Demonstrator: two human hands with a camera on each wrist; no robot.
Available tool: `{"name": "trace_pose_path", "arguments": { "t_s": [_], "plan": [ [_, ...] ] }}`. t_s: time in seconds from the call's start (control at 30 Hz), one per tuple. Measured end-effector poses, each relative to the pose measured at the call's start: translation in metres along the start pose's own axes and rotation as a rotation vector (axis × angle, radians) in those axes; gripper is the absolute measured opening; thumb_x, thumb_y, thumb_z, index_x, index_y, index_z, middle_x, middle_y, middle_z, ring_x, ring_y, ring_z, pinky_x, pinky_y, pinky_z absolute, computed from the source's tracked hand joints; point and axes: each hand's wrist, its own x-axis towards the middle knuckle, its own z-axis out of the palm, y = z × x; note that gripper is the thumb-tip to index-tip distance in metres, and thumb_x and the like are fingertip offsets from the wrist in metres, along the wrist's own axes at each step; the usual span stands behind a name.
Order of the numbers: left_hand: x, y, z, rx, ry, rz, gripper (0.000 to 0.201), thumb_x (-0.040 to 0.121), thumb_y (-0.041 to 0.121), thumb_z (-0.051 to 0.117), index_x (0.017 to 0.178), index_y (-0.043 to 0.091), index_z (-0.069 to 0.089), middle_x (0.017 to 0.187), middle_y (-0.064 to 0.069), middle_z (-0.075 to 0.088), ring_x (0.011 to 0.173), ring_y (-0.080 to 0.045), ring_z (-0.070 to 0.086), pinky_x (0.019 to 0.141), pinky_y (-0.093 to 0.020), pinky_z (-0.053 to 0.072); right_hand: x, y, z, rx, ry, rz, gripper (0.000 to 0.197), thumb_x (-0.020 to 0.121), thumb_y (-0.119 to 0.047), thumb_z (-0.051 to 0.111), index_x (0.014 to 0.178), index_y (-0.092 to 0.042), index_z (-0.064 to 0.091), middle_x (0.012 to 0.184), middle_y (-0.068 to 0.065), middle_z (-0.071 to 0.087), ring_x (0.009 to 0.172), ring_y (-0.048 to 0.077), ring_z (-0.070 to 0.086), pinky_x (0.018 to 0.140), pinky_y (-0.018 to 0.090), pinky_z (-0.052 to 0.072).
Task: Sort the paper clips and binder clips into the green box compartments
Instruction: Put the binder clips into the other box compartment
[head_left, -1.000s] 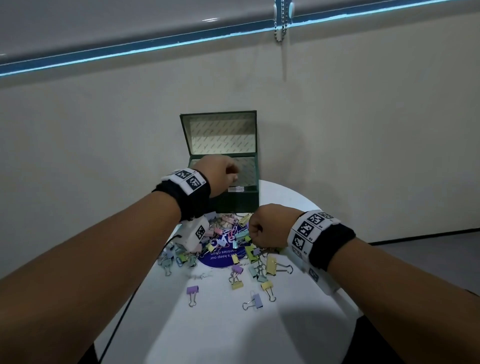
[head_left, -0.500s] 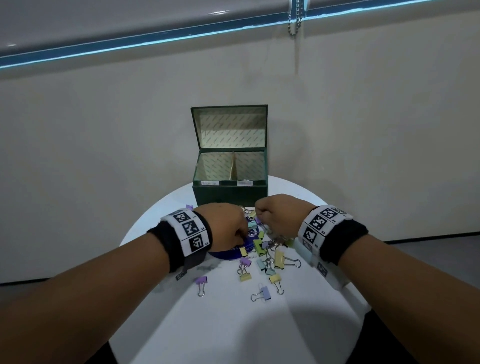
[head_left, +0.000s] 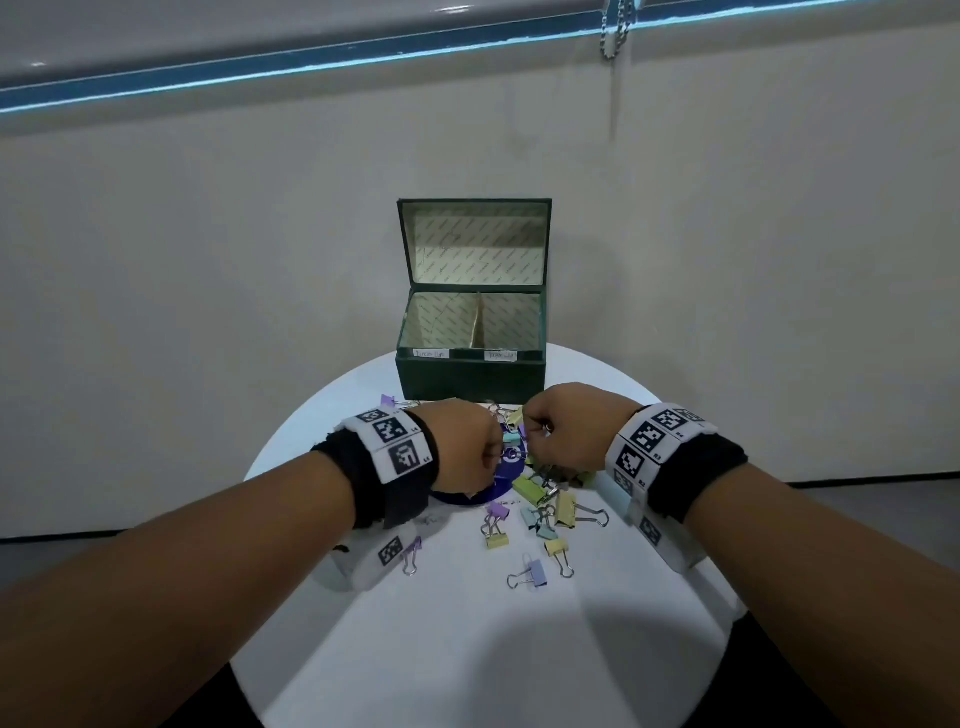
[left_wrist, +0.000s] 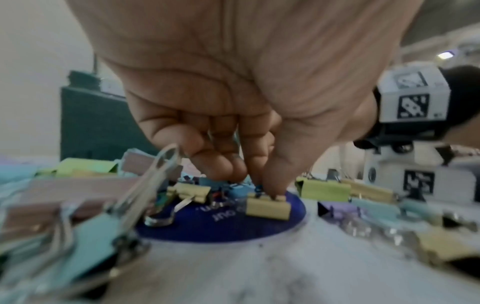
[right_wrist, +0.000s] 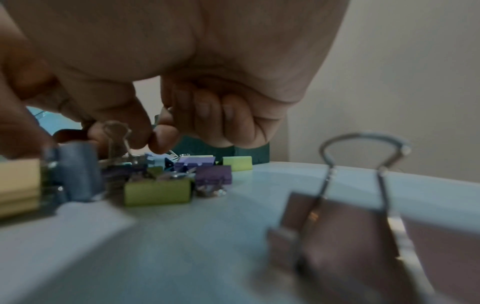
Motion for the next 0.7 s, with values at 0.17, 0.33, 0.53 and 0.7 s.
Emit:
{"name": "trace_pose_path", "arguments": {
  "t_s": [0.17,0.33,0.53,0.7],
  "plan": [
    [-0.01,-0.028,-0.01,-0.351,0.158,-0.104,0.005,0.084,0.018,0.068,0.079,0.017,0.068,0.078,0.007,0.07,0.071,-0.006,0.065,0.071,-0.024,0.055,0.003,0.004,-0.001,-0.001,0.05,0.003,0.008,0.09,-0.027,0.056,0.085,-0.029,0.061,0.081,-0.009,0.063,0.078,0.015,0.062,0.075,0.034,0.057],
    [-0.009,-0.056,-0.019,-0.594,0.236,-0.203,0.029,0.089,0.006,0.056,0.098,0.03,0.069,0.077,0.006,0.067,0.067,-0.012,0.063,0.062,-0.023,0.05,0.003,0.003,-0.001,0.055,-0.03,0.012,0.037,0.092,-0.026,0.055,0.12,-0.049,0.06,0.095,-0.017,0.06,0.076,0.005,0.06,0.08,0.03,0.057],
    [0.002,-0.051,-0.016,-0.752,0.157,-0.239,0.024,0.091,0.006,0.047,0.079,0.012,0.067,0.08,-0.008,0.066,0.068,-0.02,0.061,0.049,-0.022,0.043,0.001,0.0,-0.001,0.032,-0.054,0.016,0.032,0.091,-0.025,0.057,0.114,-0.044,0.066,0.104,-0.009,0.065,0.076,0.005,0.06,0.078,0.028,0.057],
    [0.012,-0.038,-0.008,-0.303,0.12,-0.133,0.013,0.092,0.039,0.059,0.09,0.029,0.068,0.093,0.011,0.066,0.085,-0.008,0.062,0.079,-0.029,0.051,0.004,0.002,0.001,0.009,-0.035,0.037,0.034,0.093,-0.027,0.052,0.12,-0.044,0.063,0.104,-0.008,0.061,0.082,0.01,0.062,0.083,0.032,0.058]
  ]
}}
